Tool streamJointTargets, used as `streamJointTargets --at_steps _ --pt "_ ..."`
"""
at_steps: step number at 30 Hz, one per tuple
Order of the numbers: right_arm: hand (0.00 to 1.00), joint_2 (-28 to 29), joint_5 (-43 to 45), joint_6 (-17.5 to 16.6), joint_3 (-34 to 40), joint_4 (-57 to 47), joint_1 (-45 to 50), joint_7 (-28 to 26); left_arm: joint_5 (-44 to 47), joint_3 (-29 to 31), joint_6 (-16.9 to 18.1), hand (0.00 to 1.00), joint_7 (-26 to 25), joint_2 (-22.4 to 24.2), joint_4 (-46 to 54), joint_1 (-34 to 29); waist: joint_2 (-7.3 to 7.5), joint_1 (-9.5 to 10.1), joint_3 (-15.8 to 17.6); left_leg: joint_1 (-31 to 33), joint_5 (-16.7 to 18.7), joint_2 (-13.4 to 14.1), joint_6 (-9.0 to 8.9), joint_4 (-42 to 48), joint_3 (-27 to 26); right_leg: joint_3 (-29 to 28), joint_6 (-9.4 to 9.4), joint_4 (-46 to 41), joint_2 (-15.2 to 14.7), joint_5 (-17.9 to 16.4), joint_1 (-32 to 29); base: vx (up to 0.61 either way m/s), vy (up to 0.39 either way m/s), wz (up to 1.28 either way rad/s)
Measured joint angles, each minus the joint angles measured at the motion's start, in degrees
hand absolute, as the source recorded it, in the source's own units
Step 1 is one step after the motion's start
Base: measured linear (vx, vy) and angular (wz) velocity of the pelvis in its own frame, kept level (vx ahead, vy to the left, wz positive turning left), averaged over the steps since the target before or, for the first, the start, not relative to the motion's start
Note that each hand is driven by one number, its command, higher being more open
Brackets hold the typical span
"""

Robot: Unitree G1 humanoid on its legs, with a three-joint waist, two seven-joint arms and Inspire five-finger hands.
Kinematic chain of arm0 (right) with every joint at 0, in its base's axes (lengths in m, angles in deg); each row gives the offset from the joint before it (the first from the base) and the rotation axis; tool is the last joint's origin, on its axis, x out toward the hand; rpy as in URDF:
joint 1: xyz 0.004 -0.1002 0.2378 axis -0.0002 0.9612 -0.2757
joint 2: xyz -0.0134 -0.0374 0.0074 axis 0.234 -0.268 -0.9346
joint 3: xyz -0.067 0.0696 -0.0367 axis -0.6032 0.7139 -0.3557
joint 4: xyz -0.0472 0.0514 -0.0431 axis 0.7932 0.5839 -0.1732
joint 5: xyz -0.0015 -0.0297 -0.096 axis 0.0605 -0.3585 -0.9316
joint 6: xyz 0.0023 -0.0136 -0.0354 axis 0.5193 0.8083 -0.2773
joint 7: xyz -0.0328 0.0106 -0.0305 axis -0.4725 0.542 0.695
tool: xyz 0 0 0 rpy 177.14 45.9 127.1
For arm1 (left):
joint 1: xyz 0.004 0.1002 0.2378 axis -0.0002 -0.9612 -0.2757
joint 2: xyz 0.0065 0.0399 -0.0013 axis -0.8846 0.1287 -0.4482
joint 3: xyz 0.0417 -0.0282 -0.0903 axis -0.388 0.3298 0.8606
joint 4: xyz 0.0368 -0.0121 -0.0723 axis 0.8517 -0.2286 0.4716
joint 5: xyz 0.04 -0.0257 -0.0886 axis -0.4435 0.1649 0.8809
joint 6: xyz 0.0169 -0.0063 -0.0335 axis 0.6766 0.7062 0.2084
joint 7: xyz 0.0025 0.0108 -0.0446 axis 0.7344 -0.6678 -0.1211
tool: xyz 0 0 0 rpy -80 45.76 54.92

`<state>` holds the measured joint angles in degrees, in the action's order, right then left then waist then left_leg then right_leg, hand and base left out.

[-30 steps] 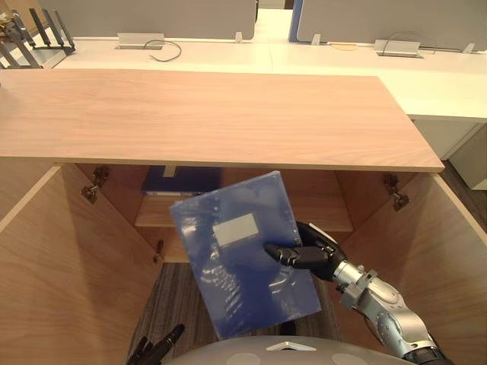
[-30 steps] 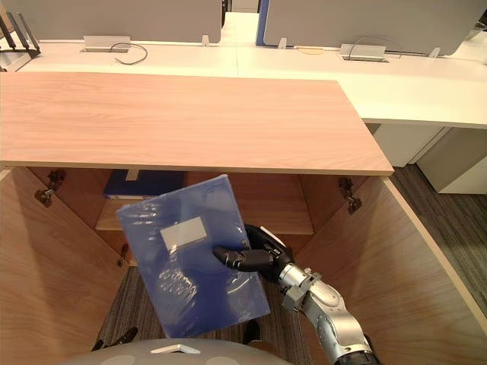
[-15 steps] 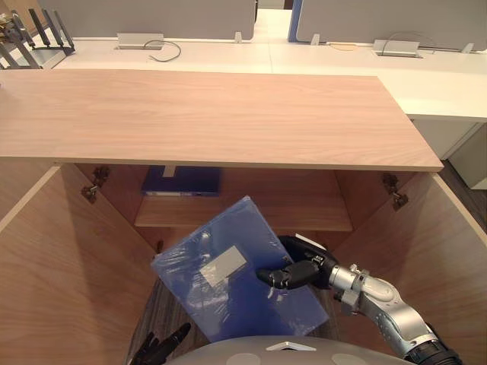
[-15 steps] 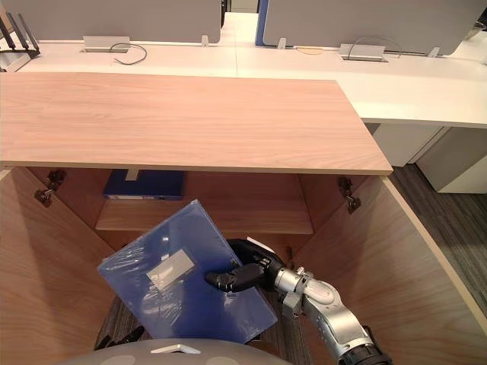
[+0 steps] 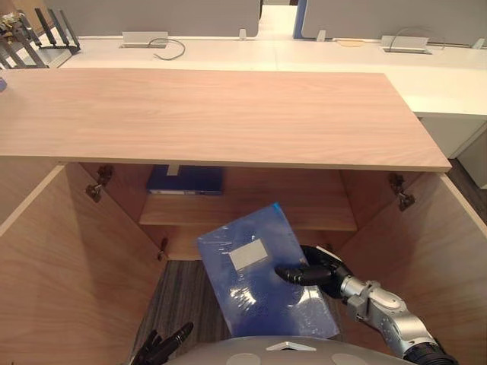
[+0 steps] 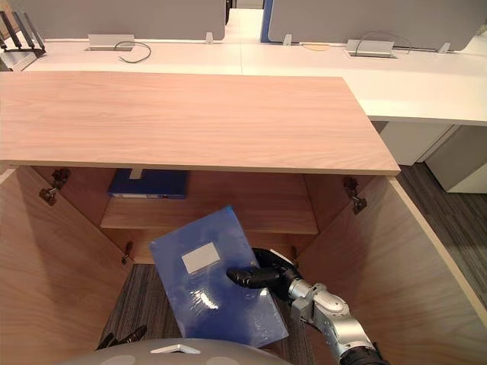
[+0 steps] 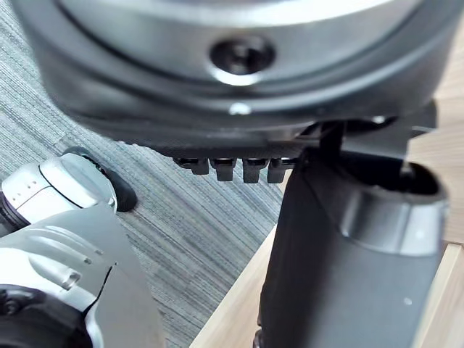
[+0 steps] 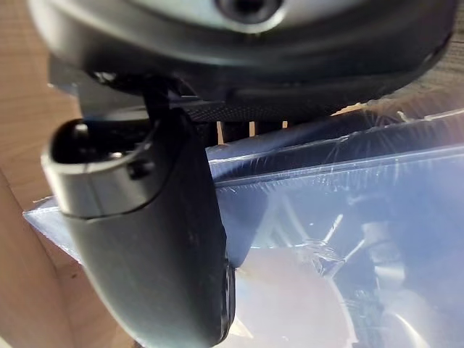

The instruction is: Walk over to the cabinet, pick up the folder, carry it to the office cabinet, place the folder inside the office cabinet, then close the office cabinet door

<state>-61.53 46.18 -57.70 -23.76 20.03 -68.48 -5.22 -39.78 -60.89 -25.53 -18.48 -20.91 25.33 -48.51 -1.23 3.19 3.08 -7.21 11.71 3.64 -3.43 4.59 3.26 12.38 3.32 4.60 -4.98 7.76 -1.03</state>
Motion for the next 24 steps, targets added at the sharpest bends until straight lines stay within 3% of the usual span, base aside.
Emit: streamJointTargets --at_steps 18,20,23,24 --pt "0.00 6.15 1.37 0.05 9.44 6.70 0.33 4.93 0.52 -2.91 -0.44 1.00 1.10 -0.04 4.08 -0.02 -0.48 -0.13 0.46 1.07 -0.16 -0.31 -0.15 -0.71 -1.37 -1.36 0.39 -0.06 -0.08 -0.32 -2.31 0.00 0.005 -0.03" --pt "0.00 6.36 2.27 0.04 10.94 6.70 -0.34 5.35 0.56 -3.35 -0.55 1.00 1.07 -0.04 5.22 0.17 -0.76 -0.16 1.06 3.21 -0.16 -1.00 -0.15 0.85 -1.73 -2.12 0.49 -3.35 -0.72 -1.45 -5.52 -0.05 0.026 -0.15" --pt "0.00 6.45 5.16 -0.13 13.04 6.66 -2.84 7.45 0.99 -5.43 -0.54 1.00 1.04 -0.08 9.10 1.15 -0.49 -0.22 5.49 8.15 0.48 -3.14 -0.41 7.16 -3.10 -4.53 0.69 -16.21 -3.48 -6.29 -14.02 -0.11 0.027 -0.10" --pt "0.00 6.47 5.83 -0.26 13.13 6.34 -3.40 8.22 2.07 -6.25 -0.42 1.00 0.73 -0.07 10.13 1.53 -0.66 -0.22 7.06 10.21 2.30 -3.40 -0.07 10.92 -3.40 -5.05 0.67 -20.48 -4.02 -8.04 -16.40 -0.13 0.020 -0.06"
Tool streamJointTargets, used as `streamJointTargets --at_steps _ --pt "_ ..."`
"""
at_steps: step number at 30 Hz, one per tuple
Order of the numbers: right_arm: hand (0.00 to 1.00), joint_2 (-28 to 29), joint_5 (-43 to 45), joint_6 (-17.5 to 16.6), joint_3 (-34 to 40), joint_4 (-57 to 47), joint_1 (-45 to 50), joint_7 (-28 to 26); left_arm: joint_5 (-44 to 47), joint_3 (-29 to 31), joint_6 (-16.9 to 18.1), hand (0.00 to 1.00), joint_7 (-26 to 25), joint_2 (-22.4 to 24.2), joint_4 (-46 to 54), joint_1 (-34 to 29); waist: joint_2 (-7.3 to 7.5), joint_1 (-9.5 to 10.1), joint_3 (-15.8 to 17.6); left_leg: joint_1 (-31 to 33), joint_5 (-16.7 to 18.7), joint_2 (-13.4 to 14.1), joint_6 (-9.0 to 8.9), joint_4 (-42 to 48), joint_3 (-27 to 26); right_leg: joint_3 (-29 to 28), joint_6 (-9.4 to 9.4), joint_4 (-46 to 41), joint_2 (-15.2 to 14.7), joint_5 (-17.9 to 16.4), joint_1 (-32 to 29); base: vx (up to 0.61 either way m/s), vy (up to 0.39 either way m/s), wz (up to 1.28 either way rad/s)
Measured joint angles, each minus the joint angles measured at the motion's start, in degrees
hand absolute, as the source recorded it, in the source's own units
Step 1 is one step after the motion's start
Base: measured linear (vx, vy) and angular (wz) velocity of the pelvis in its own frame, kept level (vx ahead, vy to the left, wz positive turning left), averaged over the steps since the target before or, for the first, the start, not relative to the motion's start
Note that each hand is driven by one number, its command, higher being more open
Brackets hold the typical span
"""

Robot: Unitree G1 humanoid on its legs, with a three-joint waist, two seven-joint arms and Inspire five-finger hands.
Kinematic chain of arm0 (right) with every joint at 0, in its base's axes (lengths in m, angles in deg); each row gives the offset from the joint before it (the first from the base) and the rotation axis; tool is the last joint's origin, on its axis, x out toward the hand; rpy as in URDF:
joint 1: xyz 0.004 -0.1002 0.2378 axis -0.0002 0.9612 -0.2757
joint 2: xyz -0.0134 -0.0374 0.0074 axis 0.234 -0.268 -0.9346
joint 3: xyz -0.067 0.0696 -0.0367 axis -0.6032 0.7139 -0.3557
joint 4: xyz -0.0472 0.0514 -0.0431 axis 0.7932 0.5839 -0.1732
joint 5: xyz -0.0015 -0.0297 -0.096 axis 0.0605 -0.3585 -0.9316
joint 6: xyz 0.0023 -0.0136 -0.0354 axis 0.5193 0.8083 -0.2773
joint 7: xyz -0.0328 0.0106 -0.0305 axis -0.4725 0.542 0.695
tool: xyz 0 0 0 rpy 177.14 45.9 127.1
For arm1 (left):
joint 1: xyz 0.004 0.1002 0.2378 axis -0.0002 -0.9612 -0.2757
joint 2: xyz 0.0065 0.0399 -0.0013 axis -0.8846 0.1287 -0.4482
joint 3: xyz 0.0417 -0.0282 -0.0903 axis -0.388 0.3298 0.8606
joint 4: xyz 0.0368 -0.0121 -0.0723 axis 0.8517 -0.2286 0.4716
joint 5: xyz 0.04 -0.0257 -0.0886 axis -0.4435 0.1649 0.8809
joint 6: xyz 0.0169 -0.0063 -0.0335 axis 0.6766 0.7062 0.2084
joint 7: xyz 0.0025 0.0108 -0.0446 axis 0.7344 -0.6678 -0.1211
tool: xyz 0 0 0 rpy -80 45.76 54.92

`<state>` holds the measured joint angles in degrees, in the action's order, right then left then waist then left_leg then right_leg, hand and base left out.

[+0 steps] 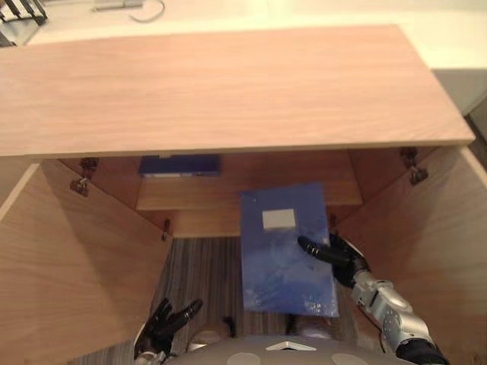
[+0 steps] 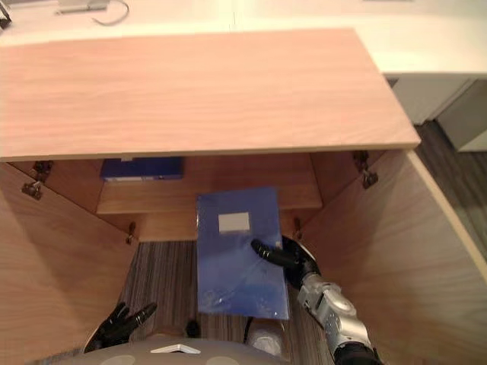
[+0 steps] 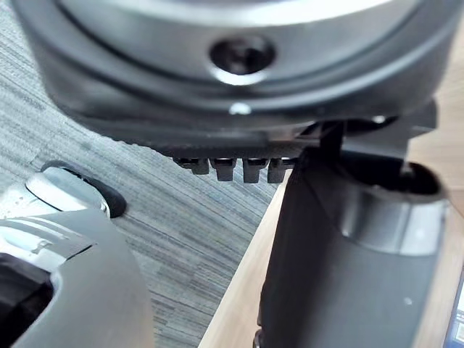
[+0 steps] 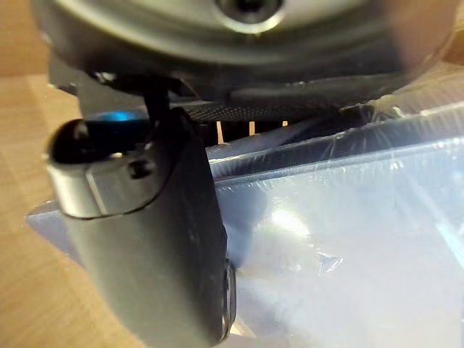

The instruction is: Walk over to the cabinet, pick up the folder, carry it to the office cabinet, place the folder inside the office cabinet, then close the office cabinet door

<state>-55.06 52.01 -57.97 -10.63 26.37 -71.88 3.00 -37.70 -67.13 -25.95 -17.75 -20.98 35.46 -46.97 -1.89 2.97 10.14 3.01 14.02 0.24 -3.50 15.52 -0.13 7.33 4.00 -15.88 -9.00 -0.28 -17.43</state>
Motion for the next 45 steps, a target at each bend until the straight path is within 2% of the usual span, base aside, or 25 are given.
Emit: streamJointTargets --at_steps 3,5,8,12,16,19,23,28,41,45 --pt "0.00 1.29 0.17 -0.09 -0.04 -2.17 -0.35 1.62 1.50 -0.80 0.01 1.00 -0.67 0.14 1.59 1.05 -0.24 0.20 2.15 4.99 4.83 0.39 0.36 9.26 -0.58 -0.71 -0.27 -8.72 -0.41 -3.67 -4.86 -0.17 0.033 -0.01" --pt "0.00 2.97 0.82 -0.10 -0.13 -8.09 0.33 2.80 2.31 -2.35 -0.04 1.00 -1.28 0.59 4.67 1.21 -0.44 0.06 4.04 9.42 9.36 1.17 0.73 17.64 -0.94 -0.80 -0.24 -15.96 -0.93 -7.10 -8.96 -0.17 -0.004 0.05" --pt "0.00 5.19 2.54 -0.33 -0.18 -15.58 1.63 3.57 3.50 -2.99 -0.55 1.00 -1.51 1.73 7.84 1.20 -0.55 0.35 4.90 13.21 12.73 2.01 0.81 24.71 -1.05 -0.83 -0.44 -21.69 -0.95 -9.35 -12.34 -0.11 -0.007 -0.03" --pt "0.00 7.51 5.89 -2.21 -0.35 -20.24 1.76 5.70 3.70 -3.70 -0.68 1.00 -2.25 2.68 9.88 1.21 -0.64 0.69 5.17 14.99 14.53 2.57 1.36 27.65 -1.48 -1.01 -1.15 -24.14 -1.00 -10.47 -14.12 -0.05 -0.003 -0.02" --pt "0.00 8.54 8.23 -3.15 0.01 -20.49 1.36 7.67 3.72 -4.01 -0.76 1.00 -2.76 3.01 11.20 1.19 -0.93 1.51 5.11 15.70 14.61 3.18 0.80 28.56 -1.86 -0.73 -1.40 -24.89 -1.01 -10.88 -14.66 0.01 0.002 0.01" --pt "0.00 9.18 13.15 -3.48 0.25 -20.61 1.01 8.03 3.73 -3.99 -0.75 1.00 -3.21 3.20 11.42 1.19 -1.15 1.71 4.97 15.55 14.65 3.48 0.67 28.81 -2.94 -0.29 -1.20 -25.62 -1.70 -11.29 -14.60 0.07 0.017 0.11" --pt "0.00 11.63 20.50 -5.99 1.32 -21.40 -0.09 9.48 3.73 -4.00 -0.81 1.00 -3.75 3.90 11.42 1.19 -1.69 2.65 4.63 14.45 14.64 3.43 0.64 28.14 -4.29 -0.65 -1.19 -25.76 -2.02 -11.50 -14.41 0.07 0.025 -0.04" --pt "0.00 12.88 22.14 -8.91 4.21 -22.80 -1.42 11.55 3.74 -4.02 -0.81 1.00 -3.91 4.13 11.45 1.18 -2.86 3.12 3.56 14.00 14.59 3.30 0.71 27.75 -4.38 -0.52 -1.11 -25.40 -2.37 -11.53 -13.88 0.01 0.009 0.00" --pt "0.00 18.78 29.24 -13.26 10.05 -19.94 -3.03 20.73 5.50 -5.94 -1.02 1.00 -5.79 4.05 11.42 0.78 -2.81 3.08 3.15 13.81 13.14 2.52 0.64 26.12 -4.12 0.05 -0.84 -25.22 -3.46 -11.33 -13.38 -0.03 -0.016 0.05" --pt "0.00 21.61 32.67 -15.66 12.32 -19.19 -4.16 23.96 6.00 -7.09 -1.02 1.00 -6.49 4.03 11.44 0.76 -2.79 3.07 3.17 14.23 13.14 2.47 0.65 26.23 -4.15 0.09 -0.80 -25.20 -3.54 -11.31 -13.64 0.00 0.000 0.00"
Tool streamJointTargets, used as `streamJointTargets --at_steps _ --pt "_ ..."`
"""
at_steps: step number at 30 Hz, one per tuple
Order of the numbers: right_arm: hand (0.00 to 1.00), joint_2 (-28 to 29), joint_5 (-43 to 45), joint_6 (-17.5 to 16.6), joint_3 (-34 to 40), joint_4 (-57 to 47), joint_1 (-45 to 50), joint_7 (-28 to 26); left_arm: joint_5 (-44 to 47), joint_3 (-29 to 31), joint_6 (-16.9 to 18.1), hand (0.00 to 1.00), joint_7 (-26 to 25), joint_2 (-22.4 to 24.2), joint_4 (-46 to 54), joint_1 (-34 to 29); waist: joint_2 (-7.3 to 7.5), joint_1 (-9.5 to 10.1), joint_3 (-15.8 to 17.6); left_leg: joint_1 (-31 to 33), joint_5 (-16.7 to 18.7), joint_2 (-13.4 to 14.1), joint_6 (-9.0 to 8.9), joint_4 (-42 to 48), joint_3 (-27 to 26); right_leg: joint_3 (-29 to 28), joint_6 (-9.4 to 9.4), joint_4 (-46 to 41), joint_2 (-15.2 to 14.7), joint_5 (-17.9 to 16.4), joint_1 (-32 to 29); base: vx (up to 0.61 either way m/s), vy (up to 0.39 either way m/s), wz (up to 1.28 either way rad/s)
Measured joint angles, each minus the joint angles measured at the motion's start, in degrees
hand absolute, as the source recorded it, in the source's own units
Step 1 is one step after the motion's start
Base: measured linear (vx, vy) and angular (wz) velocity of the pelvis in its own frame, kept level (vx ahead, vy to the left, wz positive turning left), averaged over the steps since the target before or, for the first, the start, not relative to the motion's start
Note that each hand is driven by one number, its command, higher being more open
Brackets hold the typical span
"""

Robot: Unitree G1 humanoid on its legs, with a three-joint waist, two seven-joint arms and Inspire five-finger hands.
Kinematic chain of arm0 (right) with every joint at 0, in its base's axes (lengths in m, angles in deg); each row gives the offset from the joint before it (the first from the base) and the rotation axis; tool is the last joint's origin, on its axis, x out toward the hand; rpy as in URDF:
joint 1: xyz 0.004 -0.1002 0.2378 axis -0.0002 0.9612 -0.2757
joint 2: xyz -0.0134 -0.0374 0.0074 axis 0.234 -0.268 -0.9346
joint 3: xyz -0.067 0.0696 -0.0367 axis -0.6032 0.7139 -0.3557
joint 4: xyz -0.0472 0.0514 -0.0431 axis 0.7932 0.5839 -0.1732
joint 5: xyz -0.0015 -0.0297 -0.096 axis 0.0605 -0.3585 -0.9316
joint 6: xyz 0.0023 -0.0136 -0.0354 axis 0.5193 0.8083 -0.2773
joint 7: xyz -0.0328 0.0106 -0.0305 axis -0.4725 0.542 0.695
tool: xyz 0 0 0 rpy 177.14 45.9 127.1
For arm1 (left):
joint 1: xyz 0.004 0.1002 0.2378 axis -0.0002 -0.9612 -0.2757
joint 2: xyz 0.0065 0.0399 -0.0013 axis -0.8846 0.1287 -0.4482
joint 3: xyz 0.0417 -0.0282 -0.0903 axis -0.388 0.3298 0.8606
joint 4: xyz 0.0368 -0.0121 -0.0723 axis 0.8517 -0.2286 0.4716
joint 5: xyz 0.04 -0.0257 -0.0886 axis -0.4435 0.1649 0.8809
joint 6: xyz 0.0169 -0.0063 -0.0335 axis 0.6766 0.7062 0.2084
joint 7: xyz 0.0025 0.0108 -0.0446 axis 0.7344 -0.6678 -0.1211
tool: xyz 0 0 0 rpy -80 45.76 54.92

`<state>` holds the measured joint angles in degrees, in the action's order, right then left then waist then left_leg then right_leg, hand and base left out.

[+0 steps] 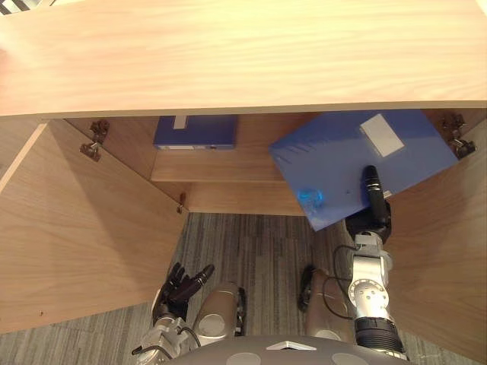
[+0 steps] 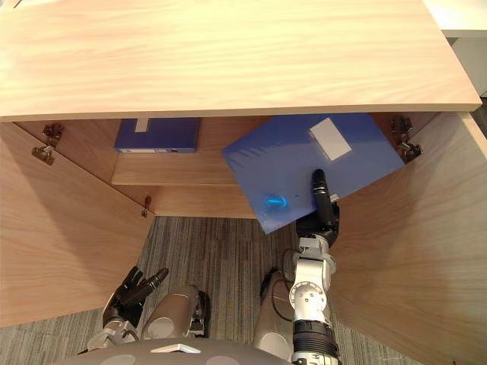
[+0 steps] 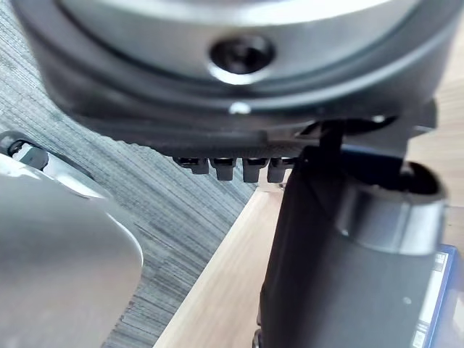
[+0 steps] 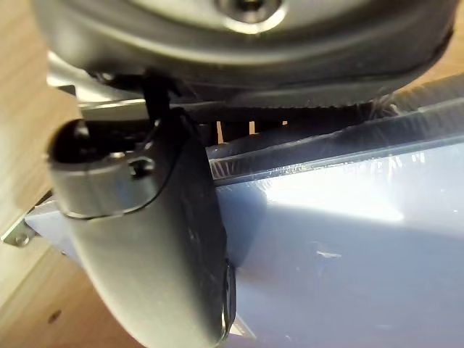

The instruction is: Walk over to the cabinet, pick up the folder, carry it to the office cabinet, place the folder inside the office cabinet, then close the office cabinet door

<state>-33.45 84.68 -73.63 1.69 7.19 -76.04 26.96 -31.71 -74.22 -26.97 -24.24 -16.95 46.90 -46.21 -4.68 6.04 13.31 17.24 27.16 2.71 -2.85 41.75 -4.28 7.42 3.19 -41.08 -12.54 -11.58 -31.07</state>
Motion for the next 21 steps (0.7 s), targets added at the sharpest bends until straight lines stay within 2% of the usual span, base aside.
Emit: streamJointTargets --at_steps 10,16,21 --pt "0.00 1.94 2.91 -3.37 0.69 2.24 -6.25 5.81 0.02 -0.79 0.00 1.00 -2.27 0.09 0.82 0.10 0.13 0.19 0.17 1.50 0.42 -0.11 0.23 0.93 0.10 0.13 0.05 -0.78 -0.37 -0.93 -1.35 0.00 0.000 0.02" --pt "0.00 1.98 7.07 -6.74 0.56 2.25 -12.33 8.89 0.03 -1.55 0.00 1.00 -3.45 0.95 1.39 0.47 0.07 1.03 0.19 2.48 0.60 -0.16 0.28 1.98 0.15 0.27 0.22 -0.89 -0.72 -0.52 -1.93 0.00 0.014 0.02" --pt "0.00 4.38 8.18 -10.47 3.03 2.21 -19.39 10.70 0.03 -3.14 0.00 1.00 -3.96 1.12 1.47 0.49 -0.02 1.88 0.13 2.90 0.54 -0.54 0.33 1.88 0.56 0.93 0.24 -0.72 -1.42 -0.53 -1.90 0.02 0.024 0.09"
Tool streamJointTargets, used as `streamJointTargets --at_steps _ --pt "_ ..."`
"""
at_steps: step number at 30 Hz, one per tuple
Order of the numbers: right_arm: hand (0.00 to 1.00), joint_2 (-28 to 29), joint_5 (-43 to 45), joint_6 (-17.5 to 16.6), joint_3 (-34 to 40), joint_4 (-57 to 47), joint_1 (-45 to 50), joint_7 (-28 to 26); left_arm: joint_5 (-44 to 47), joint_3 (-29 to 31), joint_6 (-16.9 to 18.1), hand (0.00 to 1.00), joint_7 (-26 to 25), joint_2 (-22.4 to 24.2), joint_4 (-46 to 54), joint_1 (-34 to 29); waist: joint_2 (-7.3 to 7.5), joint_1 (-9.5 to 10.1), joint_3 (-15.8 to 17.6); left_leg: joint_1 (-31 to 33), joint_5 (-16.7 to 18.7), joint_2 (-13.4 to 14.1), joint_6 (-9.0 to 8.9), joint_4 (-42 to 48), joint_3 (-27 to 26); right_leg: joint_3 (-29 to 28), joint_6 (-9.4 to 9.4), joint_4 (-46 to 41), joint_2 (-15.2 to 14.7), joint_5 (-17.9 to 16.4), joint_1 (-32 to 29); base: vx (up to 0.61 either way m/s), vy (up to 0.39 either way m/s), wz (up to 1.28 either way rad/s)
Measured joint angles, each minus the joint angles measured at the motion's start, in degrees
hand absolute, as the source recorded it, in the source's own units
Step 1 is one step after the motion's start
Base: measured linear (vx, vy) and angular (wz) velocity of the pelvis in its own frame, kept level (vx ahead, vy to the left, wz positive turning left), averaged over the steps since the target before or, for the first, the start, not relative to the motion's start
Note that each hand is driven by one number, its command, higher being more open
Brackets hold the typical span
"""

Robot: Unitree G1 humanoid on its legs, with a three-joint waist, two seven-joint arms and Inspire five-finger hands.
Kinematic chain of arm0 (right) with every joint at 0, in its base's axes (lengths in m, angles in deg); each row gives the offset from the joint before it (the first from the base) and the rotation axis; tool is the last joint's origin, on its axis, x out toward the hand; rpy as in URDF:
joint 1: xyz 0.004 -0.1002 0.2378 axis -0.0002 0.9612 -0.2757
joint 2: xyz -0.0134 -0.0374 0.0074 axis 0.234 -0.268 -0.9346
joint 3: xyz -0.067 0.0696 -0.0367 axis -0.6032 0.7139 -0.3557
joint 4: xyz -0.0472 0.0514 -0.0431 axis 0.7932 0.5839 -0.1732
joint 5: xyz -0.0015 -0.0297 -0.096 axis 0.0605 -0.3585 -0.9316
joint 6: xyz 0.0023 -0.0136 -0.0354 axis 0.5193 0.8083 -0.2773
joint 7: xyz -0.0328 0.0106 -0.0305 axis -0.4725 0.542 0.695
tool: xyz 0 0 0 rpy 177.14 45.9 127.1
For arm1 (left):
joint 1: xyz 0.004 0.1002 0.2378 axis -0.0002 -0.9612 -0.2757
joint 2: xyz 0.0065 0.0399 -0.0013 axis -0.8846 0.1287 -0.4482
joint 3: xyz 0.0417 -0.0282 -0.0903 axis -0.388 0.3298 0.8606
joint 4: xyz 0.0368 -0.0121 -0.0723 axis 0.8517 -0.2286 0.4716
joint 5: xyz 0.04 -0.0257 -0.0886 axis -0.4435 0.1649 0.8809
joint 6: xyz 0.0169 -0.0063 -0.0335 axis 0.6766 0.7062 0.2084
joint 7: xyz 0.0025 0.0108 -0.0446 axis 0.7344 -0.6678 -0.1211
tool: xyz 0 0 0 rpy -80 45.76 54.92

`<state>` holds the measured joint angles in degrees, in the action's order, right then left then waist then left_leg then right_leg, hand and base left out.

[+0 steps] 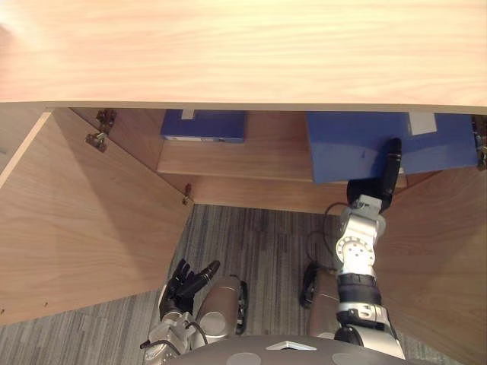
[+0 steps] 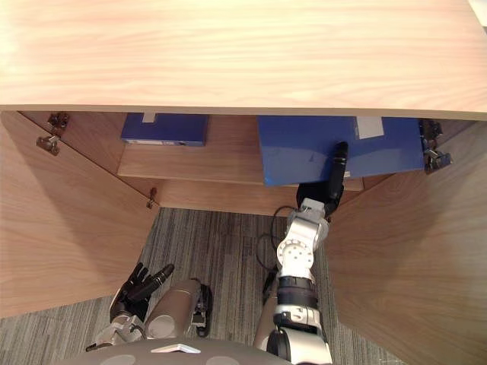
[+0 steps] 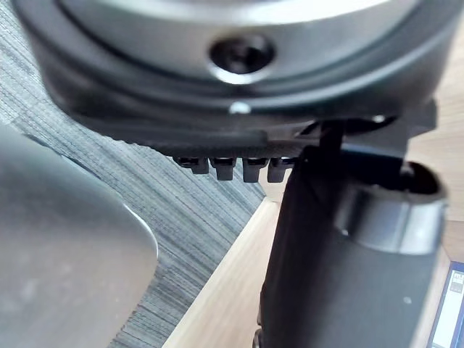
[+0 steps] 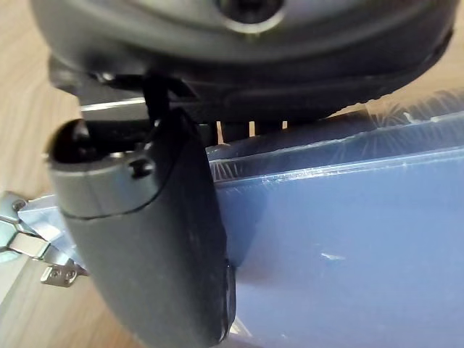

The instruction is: Walk over to the cabinet, pick up the folder, carry it to the office cabinet, place the folder inside the office cabinet, then close the office cabinet door

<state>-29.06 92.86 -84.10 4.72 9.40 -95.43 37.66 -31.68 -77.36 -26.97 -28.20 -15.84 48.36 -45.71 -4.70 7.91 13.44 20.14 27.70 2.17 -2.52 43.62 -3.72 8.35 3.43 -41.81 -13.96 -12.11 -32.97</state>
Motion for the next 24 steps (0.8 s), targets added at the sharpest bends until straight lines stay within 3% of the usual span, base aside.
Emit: streamJointTargets --at_steps 9,24 --pt "0.00 -0.13 1.96 -5.39 7.75 -0.21 -12.23 6.01 1.67 -0.04 0.00 1.00 -0.41 0.00 0.19 -0.04 -0.75 2.45 -0.46 0.70 -1.43 -1.86 0.56 -2.32 1.26 1.17 1.15 2.28 -1.85 0.92 0.40 0.02 0.027 0.11" --pt "0.00 -3.32 4.03 -6.80 15.56 2.69 -22.27 9.58 2.42 -0.11 -0.02 1.00 -0.34 0.00 0.65 0.26 -2.39 3.17 -0.45 -0.33 -1.92 -3.58 0.98 -3.40 1.68 2.08 2.55 4.54 -3.52 1.81 3.09 0.04 0.035 0.05"
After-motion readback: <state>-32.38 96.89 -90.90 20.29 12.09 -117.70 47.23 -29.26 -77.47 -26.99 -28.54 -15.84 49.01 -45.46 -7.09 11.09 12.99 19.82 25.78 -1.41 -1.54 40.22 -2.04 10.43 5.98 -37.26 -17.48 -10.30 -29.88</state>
